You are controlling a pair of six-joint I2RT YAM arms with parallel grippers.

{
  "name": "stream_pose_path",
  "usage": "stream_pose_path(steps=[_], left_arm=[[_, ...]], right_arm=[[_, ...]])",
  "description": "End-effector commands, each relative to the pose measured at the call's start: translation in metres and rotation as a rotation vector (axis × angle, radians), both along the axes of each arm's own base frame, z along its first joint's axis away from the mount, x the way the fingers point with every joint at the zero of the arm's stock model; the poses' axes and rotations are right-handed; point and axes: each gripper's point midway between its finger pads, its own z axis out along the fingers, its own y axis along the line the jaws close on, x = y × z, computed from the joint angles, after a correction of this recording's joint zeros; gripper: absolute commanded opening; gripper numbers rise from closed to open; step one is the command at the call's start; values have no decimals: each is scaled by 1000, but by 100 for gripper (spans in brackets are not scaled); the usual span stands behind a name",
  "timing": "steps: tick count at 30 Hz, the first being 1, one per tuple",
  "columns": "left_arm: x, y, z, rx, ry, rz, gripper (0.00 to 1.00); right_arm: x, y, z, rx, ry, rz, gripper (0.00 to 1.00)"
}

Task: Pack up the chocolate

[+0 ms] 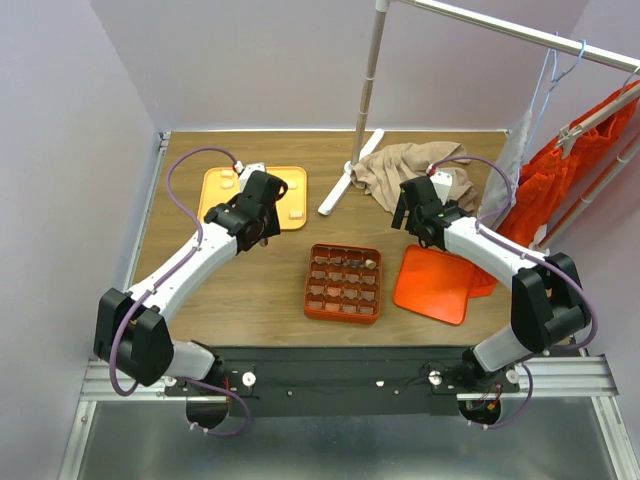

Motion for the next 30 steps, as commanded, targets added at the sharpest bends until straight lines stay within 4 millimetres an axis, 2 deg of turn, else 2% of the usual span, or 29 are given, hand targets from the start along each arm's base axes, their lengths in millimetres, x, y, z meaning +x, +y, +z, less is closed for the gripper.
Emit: stream_pose_path(steps=[1,14,22,30], left_arm=[[22,3,14,46,-69,1,47],[39,1,-1,108,-41,-2,47],[44,-5,-1,96,-47,-25,47],[46,-9,-12,110,-29,-64,47]], right_arm=[[2,1,5,6,1,5,99],[2,1,7,7,-3,7,99],[0,0,7,4,-5,6,99],[2,1,7,9,-4,7,99]])
